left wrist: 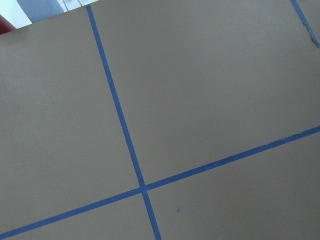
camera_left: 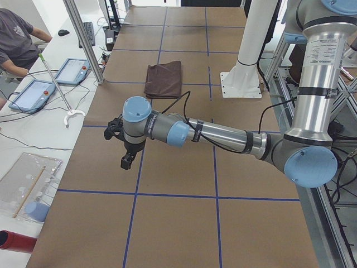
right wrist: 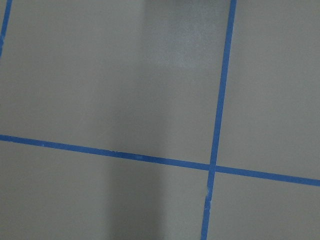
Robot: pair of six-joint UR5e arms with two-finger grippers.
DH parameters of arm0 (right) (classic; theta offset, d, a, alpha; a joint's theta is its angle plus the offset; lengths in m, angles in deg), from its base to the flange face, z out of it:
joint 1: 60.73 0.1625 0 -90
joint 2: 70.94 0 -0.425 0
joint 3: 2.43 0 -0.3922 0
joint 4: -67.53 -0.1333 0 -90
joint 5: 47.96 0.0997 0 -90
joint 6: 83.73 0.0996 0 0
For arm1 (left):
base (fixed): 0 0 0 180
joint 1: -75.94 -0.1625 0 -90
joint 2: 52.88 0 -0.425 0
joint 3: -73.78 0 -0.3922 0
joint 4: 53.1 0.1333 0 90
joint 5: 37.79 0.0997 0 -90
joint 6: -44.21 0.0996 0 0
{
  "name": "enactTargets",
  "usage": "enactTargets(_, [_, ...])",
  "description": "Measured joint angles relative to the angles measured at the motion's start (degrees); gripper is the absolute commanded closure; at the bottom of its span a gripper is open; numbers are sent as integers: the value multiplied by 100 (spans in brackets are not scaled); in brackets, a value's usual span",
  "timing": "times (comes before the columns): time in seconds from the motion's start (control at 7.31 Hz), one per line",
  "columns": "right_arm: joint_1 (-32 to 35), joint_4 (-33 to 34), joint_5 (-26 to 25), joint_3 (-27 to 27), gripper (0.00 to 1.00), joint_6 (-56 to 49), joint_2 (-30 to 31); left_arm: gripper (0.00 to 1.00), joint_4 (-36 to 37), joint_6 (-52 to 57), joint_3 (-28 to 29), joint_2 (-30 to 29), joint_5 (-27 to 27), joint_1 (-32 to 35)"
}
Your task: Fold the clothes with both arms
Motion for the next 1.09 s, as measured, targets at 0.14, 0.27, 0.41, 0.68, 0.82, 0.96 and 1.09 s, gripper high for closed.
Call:
enactTargets(0.14, [0, -4, -6, 2, 0, -2, 3, 0, 5, -1, -1, 0, 2, 0])
enactTargets(0.27, [0, -6, -11, 2, 0, -5, 5, 0, 7, 0, -1, 1, 0, 0])
enactTargets(0.41, [0, -5, -15, 13, 0, -7, 6, 0, 10, 4, -1, 8, -3, 0])
enactTargets(0.68, [-18, 22, -30, 37, 0, -8, -3, 0, 24, 14, 4, 26, -6, 5])
enactTargets(0.82, [-37, 31, -34, 34, 0, -8, -13, 0, 30, 20, 6, 40, -8, 7])
enactTargets(0.96, [-47, 27, -34, 21, 0, -8, -21, 0, 31, 27, 7, 62, -14, 8])
enactTargets(1.09, [-49, 18, -33, 7, 0, -8, -37, 0, 29, 35, 6, 82, -19, 11])
